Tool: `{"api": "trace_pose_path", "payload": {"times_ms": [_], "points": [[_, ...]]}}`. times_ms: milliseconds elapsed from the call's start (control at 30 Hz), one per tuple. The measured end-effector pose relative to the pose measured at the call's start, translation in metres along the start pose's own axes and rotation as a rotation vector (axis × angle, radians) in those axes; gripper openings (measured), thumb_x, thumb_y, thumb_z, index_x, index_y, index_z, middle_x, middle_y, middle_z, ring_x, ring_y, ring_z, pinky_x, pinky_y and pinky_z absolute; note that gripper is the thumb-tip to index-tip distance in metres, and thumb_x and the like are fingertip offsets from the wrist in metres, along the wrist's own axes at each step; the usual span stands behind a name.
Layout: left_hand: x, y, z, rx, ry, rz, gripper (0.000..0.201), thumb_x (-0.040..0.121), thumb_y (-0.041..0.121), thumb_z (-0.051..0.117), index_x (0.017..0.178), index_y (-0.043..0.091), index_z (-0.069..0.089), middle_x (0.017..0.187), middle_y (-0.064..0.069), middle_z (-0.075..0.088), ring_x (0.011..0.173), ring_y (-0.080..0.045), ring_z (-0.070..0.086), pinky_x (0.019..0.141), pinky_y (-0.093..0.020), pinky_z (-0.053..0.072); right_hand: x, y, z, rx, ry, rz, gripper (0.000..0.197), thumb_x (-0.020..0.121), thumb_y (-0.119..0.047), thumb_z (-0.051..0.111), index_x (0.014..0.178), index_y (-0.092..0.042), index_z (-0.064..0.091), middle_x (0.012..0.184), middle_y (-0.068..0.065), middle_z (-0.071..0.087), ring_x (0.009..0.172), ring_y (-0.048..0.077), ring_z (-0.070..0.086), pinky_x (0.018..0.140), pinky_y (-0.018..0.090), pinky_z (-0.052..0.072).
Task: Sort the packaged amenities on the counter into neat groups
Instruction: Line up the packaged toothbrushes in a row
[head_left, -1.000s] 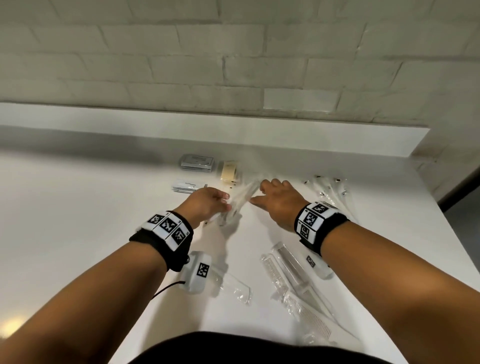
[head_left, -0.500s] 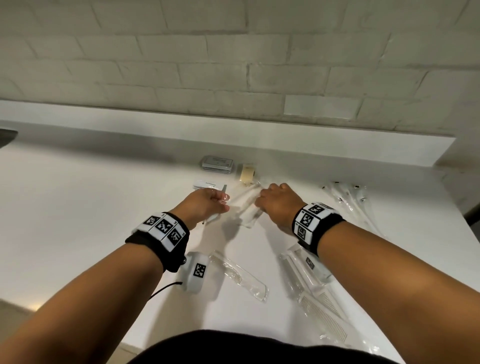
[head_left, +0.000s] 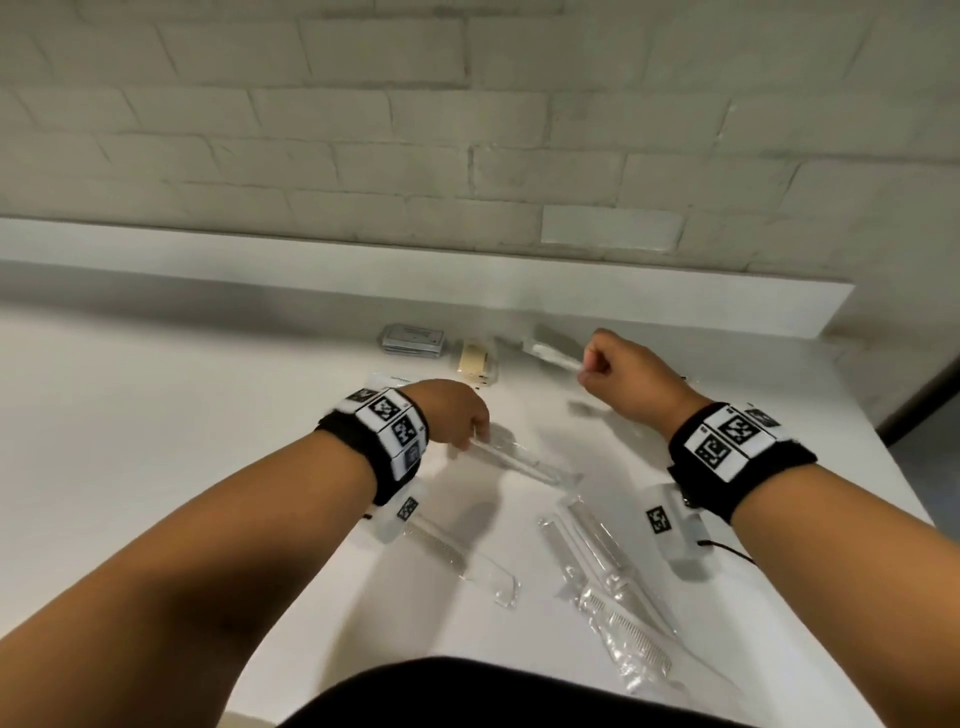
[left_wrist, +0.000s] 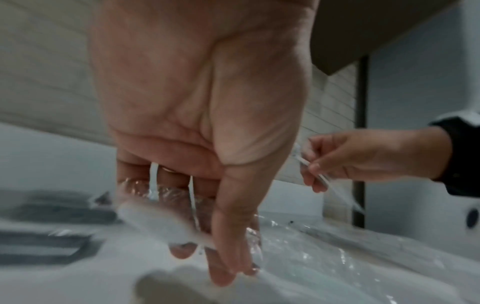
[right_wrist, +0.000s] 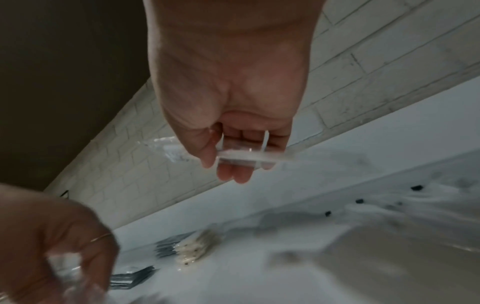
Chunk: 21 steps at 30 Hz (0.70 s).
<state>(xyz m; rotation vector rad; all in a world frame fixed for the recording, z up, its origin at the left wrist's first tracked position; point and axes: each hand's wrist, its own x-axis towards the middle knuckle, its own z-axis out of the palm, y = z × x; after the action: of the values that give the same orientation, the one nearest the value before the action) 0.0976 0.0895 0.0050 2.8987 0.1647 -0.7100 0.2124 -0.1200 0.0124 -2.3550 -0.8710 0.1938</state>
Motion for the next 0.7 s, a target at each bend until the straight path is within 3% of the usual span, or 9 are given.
{"api": "trace_pose_path", "payload": {"times_ms": [100,167,233,300,400,567,700], "points": [[0.020,0.020,-0.009,0.141,0.081,0.096,0.035,0.089,0.019,0.062,0.121,0.033,0.063,0.127,0.006,0.059,0.120,-0.019,0.051,0.099,-0.034,0.034,0.005,0.001,0.015,-0.063,0.031,0.120,0.009,0.084,-0.008,0.053,0.089,-0.014,0.049,0.085,0.007,0.059,0.077,0.027,0.055,0.066,0.032,0.042],[0.029,0.026,-0.006,0.144,0.232,0.149,0.039,0.086,0.020,0.064,0.123,0.032,0.062,0.130,0.001,0.056,0.122,-0.023,0.049,0.102,-0.035,0.035,0.006,0.007,0.030,-0.078,0.018,0.262,0.022,0.083,-0.010,0.058,0.103,-0.008,0.050,0.102,0.014,0.058,0.089,0.032,0.059,0.070,0.031,0.044],[0.031,0.026,0.000,0.007,0.418,0.107,0.038,0.086,0.021,0.063,0.124,0.027,0.061,0.129,-0.002,0.054,0.119,-0.024,0.052,0.103,-0.035,0.038,0.004,0.015,0.043,-0.081,-0.050,0.370,0.044,0.081,-0.022,0.066,0.119,-0.006,0.050,0.121,0.017,0.053,0.105,0.035,0.059,0.084,0.035,0.050],[0.030,0.021,0.013,-0.103,0.527,0.004,0.028,0.090,0.024,0.056,0.116,0.023,0.064,0.121,-0.005,0.057,0.111,-0.025,0.058,0.097,-0.034,0.044,0.000,0.022,0.048,-0.134,-0.142,0.379,0.046,0.084,-0.026,0.062,0.125,-0.008,0.052,0.128,0.017,0.048,0.109,0.034,0.059,0.094,0.039,0.050],[0.025,0.018,0.038,-0.097,0.458,-0.129,0.030,0.093,0.029,0.045,0.115,0.020,0.063,0.117,-0.007,0.060,0.113,-0.026,0.058,0.096,-0.036,0.043,-0.006,0.031,0.039,-0.233,-0.192,0.329,0.032,0.090,-0.018,0.052,0.121,-0.010,0.058,0.125,0.015,0.052,0.106,0.032,0.061,0.092,0.038,0.051],[0.021,0.048,0.053,-0.117,0.368,-0.070,0.050,0.095,0.044,0.043,0.142,0.028,0.039,0.130,-0.010,0.052,0.120,-0.029,0.052,0.097,-0.040,0.045,-0.015,0.036,0.034,-0.264,-0.206,0.337,0.038,0.085,-0.015,0.061,0.122,-0.013,0.055,0.123,0.009,0.061,0.108,0.026,0.060,0.087,0.031,0.049],[0.023,0.075,0.057,-0.035,0.299,-0.036,0.044,0.092,0.052,0.042,0.130,0.033,0.054,0.120,-0.008,0.051,0.114,-0.030,0.051,0.095,-0.041,0.045,-0.022,0.037,0.042,-0.372,-0.276,0.391,0.014,0.083,-0.013,0.055,0.096,-0.010,0.054,0.098,0.007,0.062,0.087,0.024,0.060,0.057,0.024,0.040]]}}
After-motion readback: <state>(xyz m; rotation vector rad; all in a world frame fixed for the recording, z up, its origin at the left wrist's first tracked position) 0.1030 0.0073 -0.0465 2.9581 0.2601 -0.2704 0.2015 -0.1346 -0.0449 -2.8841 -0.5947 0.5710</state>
